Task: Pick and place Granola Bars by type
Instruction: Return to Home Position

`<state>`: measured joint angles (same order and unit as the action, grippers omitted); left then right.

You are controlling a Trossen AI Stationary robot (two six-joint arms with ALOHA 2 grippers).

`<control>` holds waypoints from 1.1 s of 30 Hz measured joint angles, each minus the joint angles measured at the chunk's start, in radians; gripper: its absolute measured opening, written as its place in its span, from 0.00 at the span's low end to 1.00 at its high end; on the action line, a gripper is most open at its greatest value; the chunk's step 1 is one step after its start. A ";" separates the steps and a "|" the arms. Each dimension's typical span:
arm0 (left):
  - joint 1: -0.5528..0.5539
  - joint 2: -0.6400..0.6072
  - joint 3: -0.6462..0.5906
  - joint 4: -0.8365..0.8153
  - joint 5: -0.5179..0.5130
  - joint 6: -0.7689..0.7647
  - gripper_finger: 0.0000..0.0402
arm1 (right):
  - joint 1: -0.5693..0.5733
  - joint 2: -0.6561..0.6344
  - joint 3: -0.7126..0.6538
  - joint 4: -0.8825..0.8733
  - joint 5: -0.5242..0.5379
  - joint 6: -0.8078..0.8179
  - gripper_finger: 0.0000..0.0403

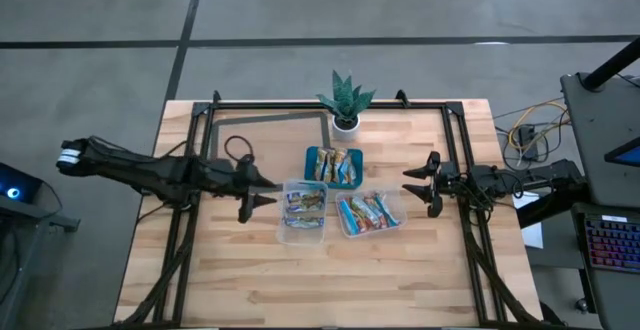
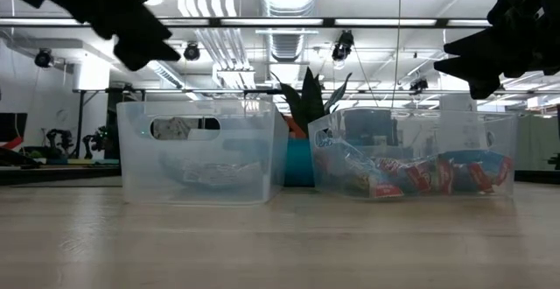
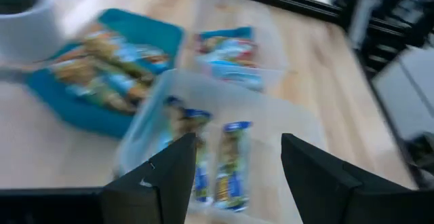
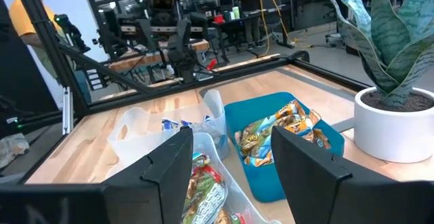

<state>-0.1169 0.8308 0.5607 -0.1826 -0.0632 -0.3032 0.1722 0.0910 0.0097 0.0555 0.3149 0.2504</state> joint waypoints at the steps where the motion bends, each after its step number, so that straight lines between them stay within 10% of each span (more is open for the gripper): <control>1: -0.005 -0.025 -0.021 -0.001 -0.030 -0.012 0.49 | 0.000 0.001 0.000 0.001 0.000 0.000 0.47; 33: -0.258 -0.520 -0.469 0.232 0.068 -0.026 0.49 | 0.000 0.001 0.000 0.001 0.000 0.000 0.47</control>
<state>-0.3748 0.3108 0.0922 0.0492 0.0049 -0.3295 0.1722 0.0921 0.0097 0.0563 0.3153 0.2503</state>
